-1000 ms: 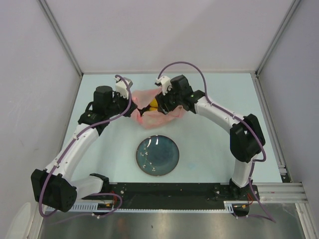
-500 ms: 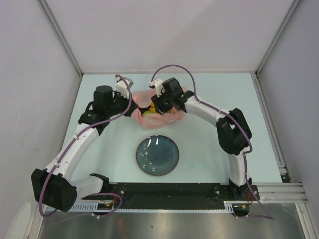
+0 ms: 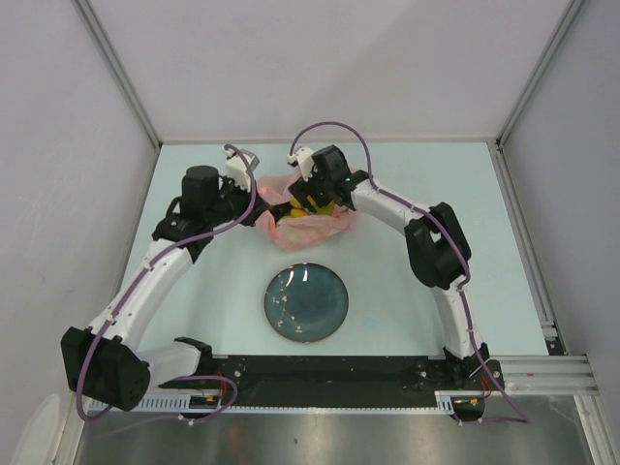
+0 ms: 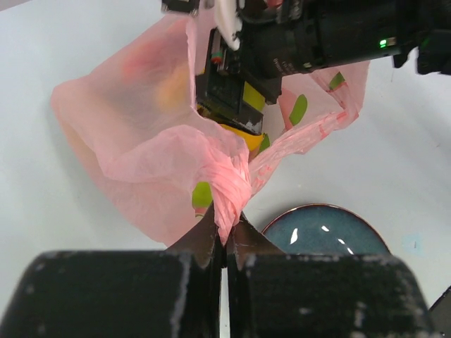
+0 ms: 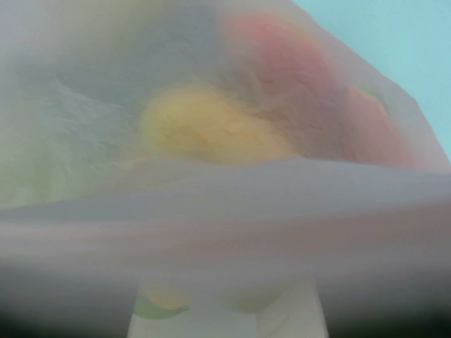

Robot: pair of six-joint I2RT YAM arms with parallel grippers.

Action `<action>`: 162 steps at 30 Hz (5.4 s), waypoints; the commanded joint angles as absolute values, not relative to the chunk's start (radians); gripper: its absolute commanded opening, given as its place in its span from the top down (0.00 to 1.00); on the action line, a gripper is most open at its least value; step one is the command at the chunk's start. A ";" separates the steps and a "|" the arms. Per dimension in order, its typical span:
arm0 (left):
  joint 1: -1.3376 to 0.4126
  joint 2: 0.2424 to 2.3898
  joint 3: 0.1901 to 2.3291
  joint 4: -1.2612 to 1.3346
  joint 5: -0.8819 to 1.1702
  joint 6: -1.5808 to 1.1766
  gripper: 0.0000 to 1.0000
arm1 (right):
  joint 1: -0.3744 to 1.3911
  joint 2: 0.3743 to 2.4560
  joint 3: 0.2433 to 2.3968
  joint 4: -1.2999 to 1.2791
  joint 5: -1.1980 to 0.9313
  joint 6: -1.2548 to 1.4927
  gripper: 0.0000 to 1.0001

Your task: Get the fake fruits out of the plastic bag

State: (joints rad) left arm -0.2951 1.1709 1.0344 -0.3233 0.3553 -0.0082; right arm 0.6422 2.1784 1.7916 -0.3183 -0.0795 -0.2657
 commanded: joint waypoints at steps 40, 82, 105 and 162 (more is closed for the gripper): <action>-0.285 1.072 0.908 -0.304 0.410 -0.034 1.00 | 0.793 1.767 1.246 -0.244 -0.056 -0.365 0.52; -0.255 1.091 0.917 -0.278 0.428 -0.035 1.00 | 0.787 2.207 1.795 -0.298 -0.118 -0.244 0.05; -0.242 1.114 0.973 -0.296 0.423 -0.002 1.00 | 0.778 2.221 1.832 -0.348 -0.198 -0.272 0.52; -0.222 1.060 0.882 -0.282 0.422 0.046 1.00 | 0.864 2.071 1.425 -0.439 -0.746 0.264 0.71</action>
State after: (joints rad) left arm -0.2321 1.0889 0.8951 -0.3092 0.4137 0.0353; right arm 0.8513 2.0434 1.3849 -0.4435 -0.7712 0.2470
